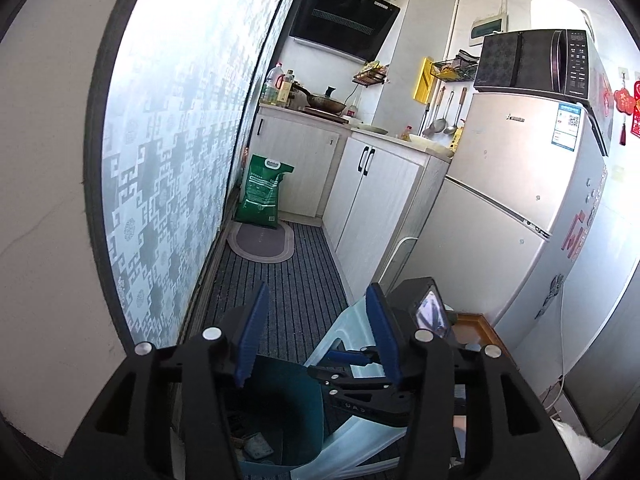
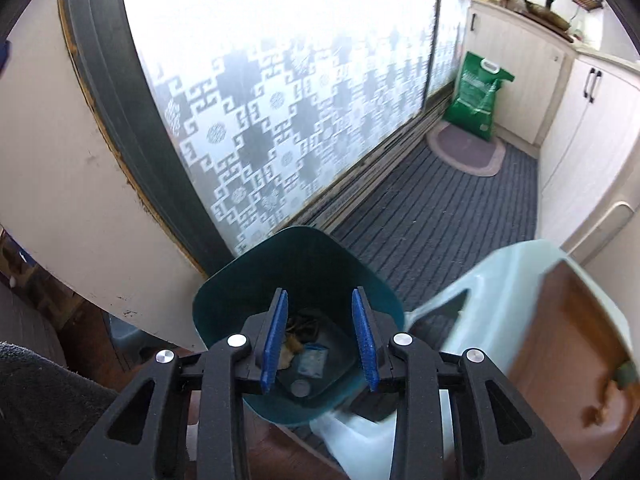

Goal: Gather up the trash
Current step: 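Move both tools back over the tray on the stool, then grasp the white round lid on the tray with the right gripper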

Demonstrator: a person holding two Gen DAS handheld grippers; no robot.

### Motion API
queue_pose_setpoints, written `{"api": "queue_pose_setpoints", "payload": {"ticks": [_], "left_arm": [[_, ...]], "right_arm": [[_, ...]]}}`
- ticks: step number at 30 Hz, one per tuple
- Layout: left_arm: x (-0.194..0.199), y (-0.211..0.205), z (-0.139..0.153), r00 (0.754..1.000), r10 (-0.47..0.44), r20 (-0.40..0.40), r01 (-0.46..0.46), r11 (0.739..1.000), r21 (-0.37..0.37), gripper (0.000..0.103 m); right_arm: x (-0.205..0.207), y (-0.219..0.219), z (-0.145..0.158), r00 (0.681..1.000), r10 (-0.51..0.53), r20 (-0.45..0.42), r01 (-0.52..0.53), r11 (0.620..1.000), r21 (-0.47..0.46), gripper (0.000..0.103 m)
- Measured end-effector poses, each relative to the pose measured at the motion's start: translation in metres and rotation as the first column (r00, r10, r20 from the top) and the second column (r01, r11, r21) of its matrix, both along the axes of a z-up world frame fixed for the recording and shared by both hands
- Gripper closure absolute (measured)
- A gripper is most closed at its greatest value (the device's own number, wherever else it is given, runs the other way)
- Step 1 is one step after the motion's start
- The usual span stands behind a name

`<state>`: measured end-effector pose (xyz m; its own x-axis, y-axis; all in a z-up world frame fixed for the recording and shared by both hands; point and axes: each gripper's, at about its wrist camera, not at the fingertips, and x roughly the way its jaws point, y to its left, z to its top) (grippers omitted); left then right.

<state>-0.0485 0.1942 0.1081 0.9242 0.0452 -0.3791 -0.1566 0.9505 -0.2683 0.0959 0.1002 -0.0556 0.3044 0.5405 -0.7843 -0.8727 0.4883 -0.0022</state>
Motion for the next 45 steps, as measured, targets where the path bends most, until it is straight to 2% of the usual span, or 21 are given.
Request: {"api": "queue_pose_setpoints", "payload": {"ticks": [8, 11, 17, 26, 31, 38, 41, 45], "left_arm": [[0.027, -0.045, 0.006, 0.997, -0.077, 0.002, 0.077, 0.997, 0.031, 0.043], [0.041, -0.062, 0.003, 0.995, -0.096, -0.005, 0.097, 0.995, 0.040, 0.040], [0.067, -0.080, -0.006, 0.991, -0.123, -0.046, 0.124, 0.992, 0.033, 0.039], [0.096, -0.113, -0.017, 0.977, -0.185, -0.101, 0.190, 0.981, 0.033, 0.036], [0.109, -0.129, -0.024, 0.968, -0.214, -0.130, 0.221, 0.974, 0.045, 0.034], [0.132, -0.144, -0.039, 0.956, -0.232, -0.181, 0.243, 0.969, 0.042, 0.033], [0.139, -0.151, -0.044, 0.952, -0.236, -0.195, 0.250, 0.967, 0.046, 0.032], [0.148, -0.161, -0.050, 0.949, -0.234, -0.211, 0.253, 0.965, 0.071, 0.031]], "right_arm": [[0.028, -0.075, 0.040, 0.993, -0.111, 0.049, 0.109, 0.993, 0.056, 0.071], [0.036, -0.102, 0.048, 0.985, -0.157, 0.065, 0.153, 0.986, 0.064, 0.071], [0.053, -0.156, 0.053, 0.968, -0.248, 0.041, 0.246, 0.968, 0.057, 0.071], [0.067, -0.213, 0.041, 0.916, -0.401, -0.029, 0.401, 0.916, 0.000, 0.071], [0.071, -0.238, 0.030, 0.884, -0.463, -0.065, 0.461, 0.887, -0.035, 0.060], [0.081, -0.267, 0.014, 0.819, -0.545, -0.181, 0.548, 0.836, -0.041, 0.052], [0.081, -0.271, 0.007, 0.805, -0.563, -0.188, 0.563, 0.824, -0.060, 0.047], [0.080, -0.268, 0.001, 0.803, -0.569, -0.180, 0.564, 0.822, -0.079, 0.046]]}}
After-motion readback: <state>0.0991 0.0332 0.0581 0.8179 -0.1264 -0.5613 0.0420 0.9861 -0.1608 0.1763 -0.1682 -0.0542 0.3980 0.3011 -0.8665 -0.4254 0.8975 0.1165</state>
